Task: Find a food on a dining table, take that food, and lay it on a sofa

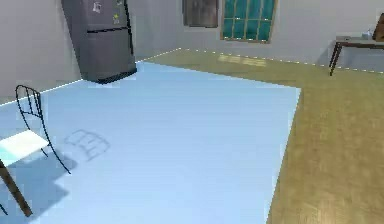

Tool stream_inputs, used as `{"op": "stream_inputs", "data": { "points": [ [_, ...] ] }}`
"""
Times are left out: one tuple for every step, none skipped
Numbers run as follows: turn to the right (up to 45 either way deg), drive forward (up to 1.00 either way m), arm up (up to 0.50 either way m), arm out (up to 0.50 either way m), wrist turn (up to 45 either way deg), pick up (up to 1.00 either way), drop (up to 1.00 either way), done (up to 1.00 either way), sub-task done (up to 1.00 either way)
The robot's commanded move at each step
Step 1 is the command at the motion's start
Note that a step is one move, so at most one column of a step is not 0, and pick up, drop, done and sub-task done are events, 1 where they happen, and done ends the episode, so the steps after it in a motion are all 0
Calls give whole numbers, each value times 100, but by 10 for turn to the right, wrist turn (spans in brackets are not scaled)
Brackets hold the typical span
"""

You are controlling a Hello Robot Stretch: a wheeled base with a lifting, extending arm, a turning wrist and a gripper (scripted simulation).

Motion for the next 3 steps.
{"op": "stream_inputs", "data": {
  "points": [
    [-450, 0, 0, 0, 0, 0, 0, 0, 0],
    [-150, 0, 0, 0, 0, 0, 0, 0, 0],
    [0, 65, 0, 0, 0, 0, 0, 0, 0]
  ]
}}
